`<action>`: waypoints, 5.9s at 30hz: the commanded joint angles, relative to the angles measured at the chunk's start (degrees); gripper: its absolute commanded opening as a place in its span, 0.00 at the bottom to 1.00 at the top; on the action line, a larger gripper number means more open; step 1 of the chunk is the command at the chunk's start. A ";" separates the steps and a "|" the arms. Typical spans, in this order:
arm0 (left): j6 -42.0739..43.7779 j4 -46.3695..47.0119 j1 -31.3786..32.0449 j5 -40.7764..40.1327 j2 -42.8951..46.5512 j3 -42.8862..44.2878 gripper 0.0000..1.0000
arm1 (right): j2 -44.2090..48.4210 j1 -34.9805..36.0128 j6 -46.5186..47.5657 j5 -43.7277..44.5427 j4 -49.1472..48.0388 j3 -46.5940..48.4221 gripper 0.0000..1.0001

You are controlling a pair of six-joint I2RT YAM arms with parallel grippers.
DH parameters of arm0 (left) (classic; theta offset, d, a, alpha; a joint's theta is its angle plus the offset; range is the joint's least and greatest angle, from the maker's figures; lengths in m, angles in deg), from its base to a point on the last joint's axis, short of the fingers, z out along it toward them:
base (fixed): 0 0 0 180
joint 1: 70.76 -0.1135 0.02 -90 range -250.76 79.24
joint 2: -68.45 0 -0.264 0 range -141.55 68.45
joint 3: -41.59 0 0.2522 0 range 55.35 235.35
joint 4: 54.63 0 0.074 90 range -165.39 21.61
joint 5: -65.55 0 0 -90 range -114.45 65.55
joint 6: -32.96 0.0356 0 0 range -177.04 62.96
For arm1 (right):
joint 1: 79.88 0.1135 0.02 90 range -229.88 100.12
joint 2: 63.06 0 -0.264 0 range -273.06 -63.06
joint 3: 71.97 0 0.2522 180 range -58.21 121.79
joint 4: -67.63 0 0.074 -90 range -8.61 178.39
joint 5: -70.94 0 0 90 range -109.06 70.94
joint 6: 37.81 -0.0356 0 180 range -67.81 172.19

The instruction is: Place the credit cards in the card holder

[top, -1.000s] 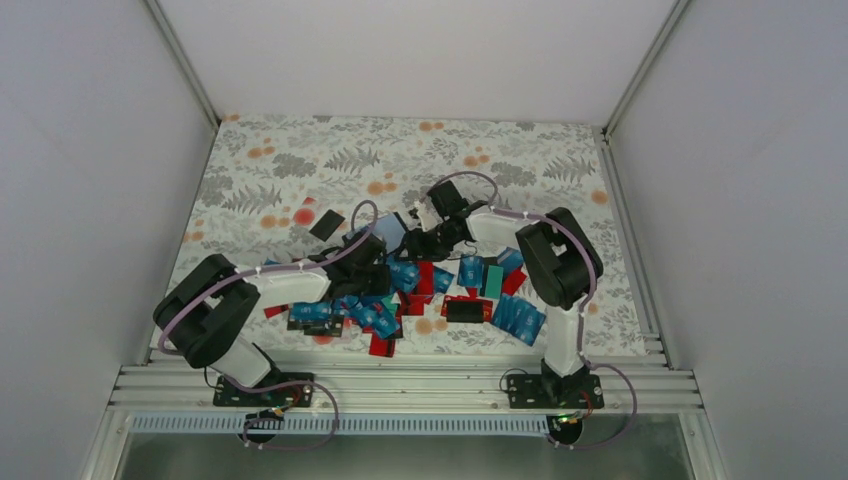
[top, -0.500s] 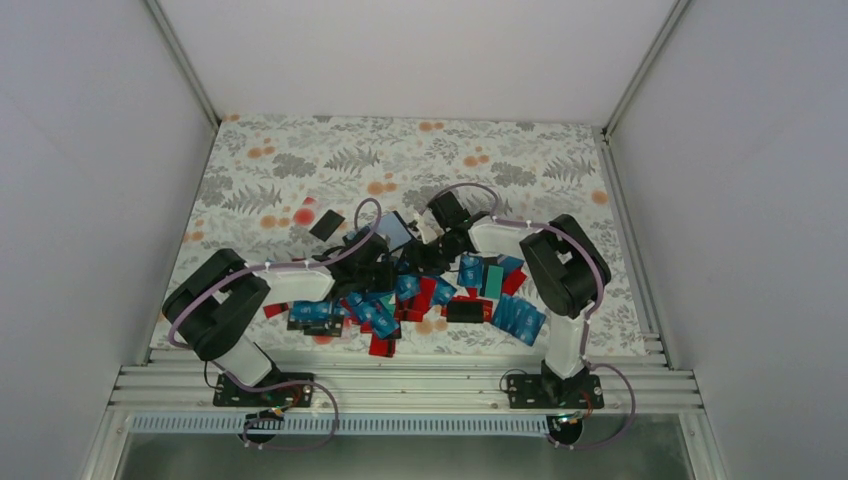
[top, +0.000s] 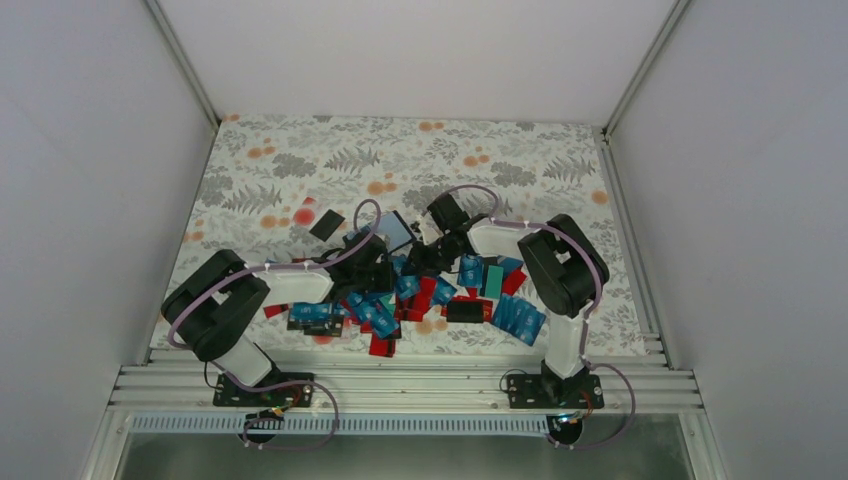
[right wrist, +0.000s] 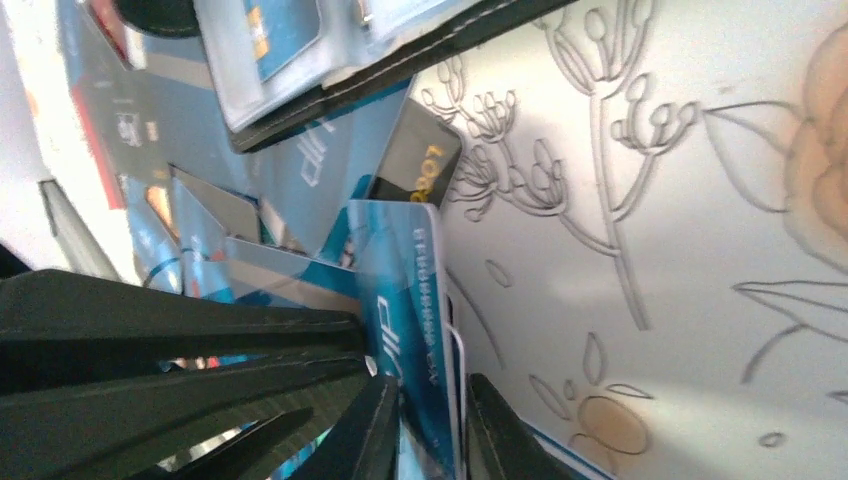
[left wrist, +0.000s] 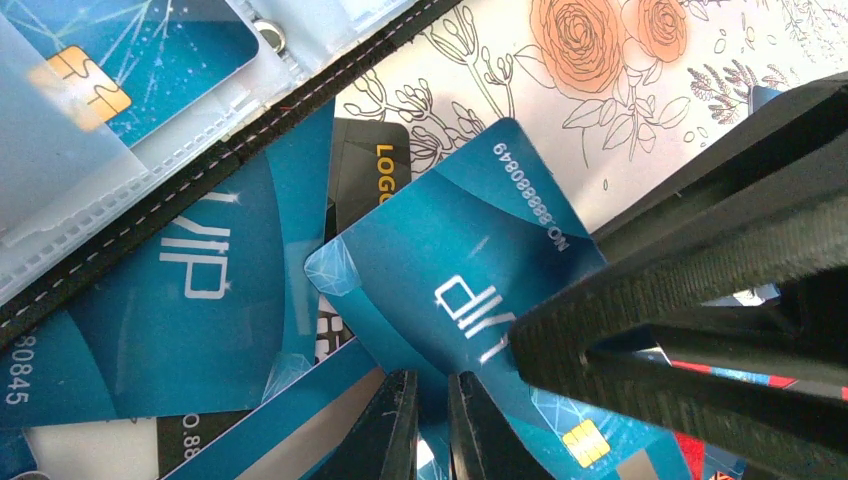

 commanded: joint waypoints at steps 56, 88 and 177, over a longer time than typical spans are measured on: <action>4.87 14.42 -0.95 23.58 22.78 -1.60 0.04 | 30.31 -11.41 -1.46 -21.87 -3.86 -2.16 0.04; -0.64 7.63 -1.13 19.54 18.41 -10.09 0.08 | 26.10 -13.83 1.21 -14.64 -1.47 -2.86 0.04; -5.00 3.87 -12.01 7.92 34.77 -7.15 0.02 | 25.89 -14.19 -0.59 6.45 -12.46 -3.81 0.62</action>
